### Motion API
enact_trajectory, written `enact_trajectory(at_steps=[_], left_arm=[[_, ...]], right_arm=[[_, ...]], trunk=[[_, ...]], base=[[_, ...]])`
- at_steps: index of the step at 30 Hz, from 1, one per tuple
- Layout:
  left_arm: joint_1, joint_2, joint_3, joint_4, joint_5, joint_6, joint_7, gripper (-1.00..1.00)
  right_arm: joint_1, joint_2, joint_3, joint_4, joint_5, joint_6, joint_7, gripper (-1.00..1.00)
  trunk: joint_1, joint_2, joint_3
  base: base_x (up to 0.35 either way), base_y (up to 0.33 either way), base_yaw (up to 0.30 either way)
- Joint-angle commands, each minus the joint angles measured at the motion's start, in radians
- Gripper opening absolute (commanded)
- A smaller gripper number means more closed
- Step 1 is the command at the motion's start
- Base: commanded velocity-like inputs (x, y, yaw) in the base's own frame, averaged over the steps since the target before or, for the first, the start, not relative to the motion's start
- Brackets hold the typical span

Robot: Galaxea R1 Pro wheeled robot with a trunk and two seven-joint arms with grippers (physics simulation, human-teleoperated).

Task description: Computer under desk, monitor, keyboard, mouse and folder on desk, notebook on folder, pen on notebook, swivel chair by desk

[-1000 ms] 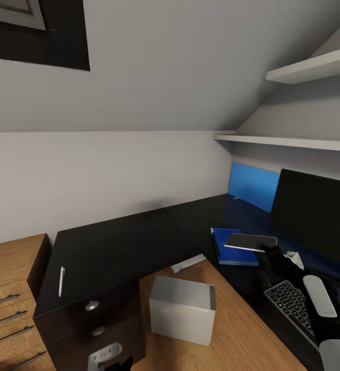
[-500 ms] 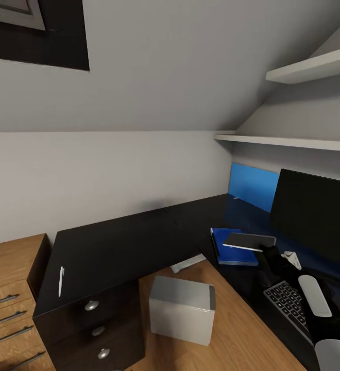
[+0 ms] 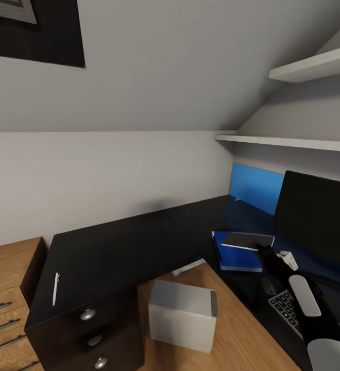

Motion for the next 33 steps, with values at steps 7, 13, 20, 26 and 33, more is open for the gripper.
enact_trajectory(at_steps=[7,13,20,26,33], left_arm=[[-0.001,0.001,-0.004,-0.001,0.011,-0.008,0.004,1.0],[-0.001,0.0,-0.004,-0.001,0.011,-0.008,0.004,1.0],[-0.001,0.0,-0.003,-0.001,0.027,-0.006,0.004,1.0],[-0.001,0.0,-0.001,-0.003,0.039,-0.005,0.004,1.0],[-0.001,-0.001,-0.001,-0.004,0.069,-0.002,0.004,1.0]], right_arm=[[0.0,0.001,0.0,0.022,-0.003,0.005,0.001,-1.0],[-0.001,0.0,0.001,0.025,-0.003,0.004,0.001,-1.0],[-0.001,0.0,0.0,0.025,-0.003,0.005,0.001,-1.0],[-0.001,0.001,0.0,0.025,-0.003,0.005,0.001,-1.0],[-0.001,0.0,-0.001,0.025,-0.003,0.006,0.001,-1.0]], trunk=[[0.0,-0.001,-0.001],[0.0,-0.001,-0.001],[0.0,-0.001,-0.001],[0.008,-0.015,-0.007],[0.035,-0.064,-0.029]], base=[[0.14,0.0,0.0],[0.185,0.0,0.0],[0.03,0.0,0.0],[0.002,0.0,0.0],[0.0,0.0,0.0]])
